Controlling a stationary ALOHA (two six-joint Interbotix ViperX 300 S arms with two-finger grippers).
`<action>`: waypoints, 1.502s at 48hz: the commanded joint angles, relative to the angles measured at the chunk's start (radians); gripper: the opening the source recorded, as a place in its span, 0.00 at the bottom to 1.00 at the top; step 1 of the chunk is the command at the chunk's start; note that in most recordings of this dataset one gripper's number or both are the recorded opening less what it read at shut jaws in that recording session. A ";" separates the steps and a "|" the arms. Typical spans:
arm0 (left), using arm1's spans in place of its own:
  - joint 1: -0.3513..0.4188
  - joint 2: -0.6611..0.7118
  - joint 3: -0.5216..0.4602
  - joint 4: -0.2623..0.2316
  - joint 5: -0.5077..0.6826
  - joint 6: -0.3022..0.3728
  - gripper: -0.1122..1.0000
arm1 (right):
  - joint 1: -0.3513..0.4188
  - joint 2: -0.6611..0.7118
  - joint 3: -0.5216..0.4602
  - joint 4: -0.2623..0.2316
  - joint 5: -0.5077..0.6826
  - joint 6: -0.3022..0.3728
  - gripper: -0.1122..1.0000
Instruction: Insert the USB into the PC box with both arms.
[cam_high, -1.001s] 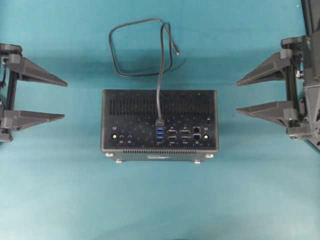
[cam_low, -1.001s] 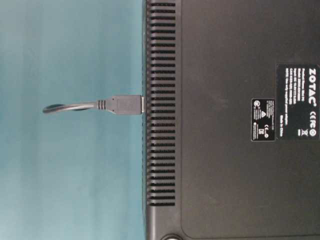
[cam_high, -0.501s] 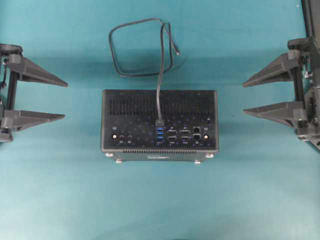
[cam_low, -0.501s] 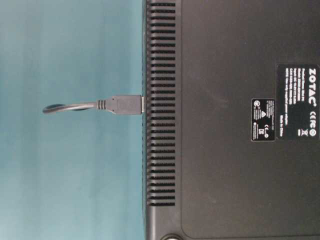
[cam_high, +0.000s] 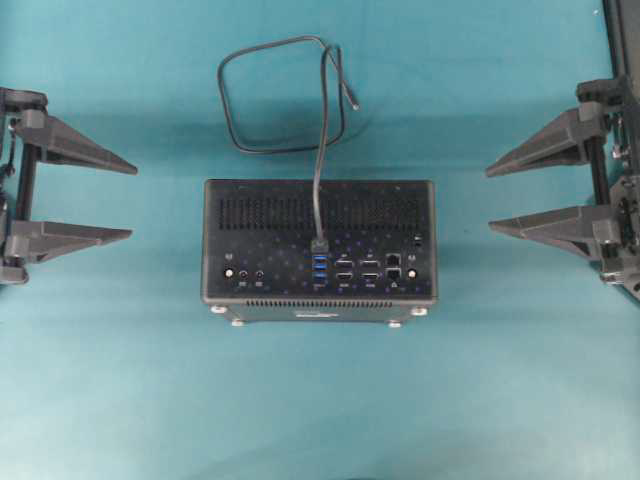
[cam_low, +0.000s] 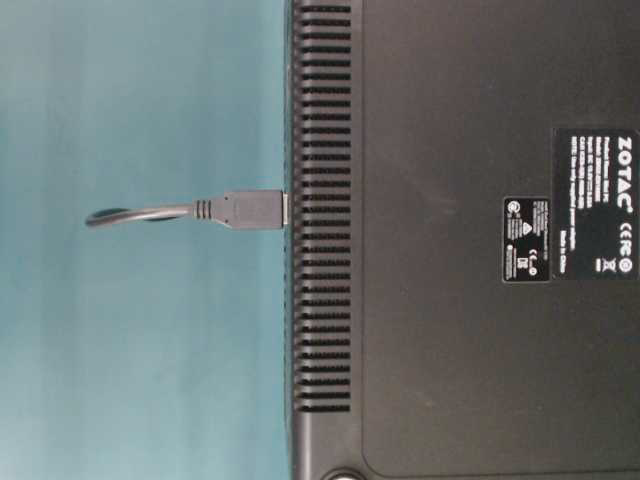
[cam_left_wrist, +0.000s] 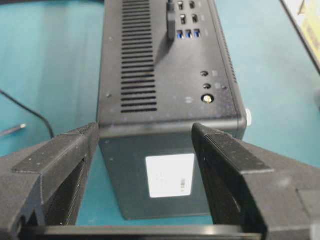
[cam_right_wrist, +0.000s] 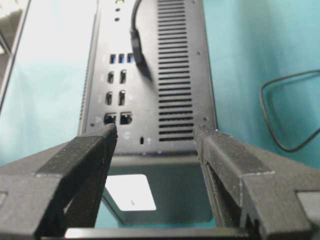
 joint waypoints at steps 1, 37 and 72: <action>-0.002 0.006 -0.021 0.003 -0.005 -0.002 0.78 | 0.003 0.003 -0.011 0.002 -0.014 0.008 0.74; 0.000 0.054 -0.041 0.003 -0.011 0.005 0.78 | 0.000 0.048 -0.014 -0.005 -0.101 0.003 0.74; -0.002 0.055 -0.038 0.003 -0.014 0.006 0.78 | -0.009 0.074 -0.012 -0.005 -0.103 0.002 0.74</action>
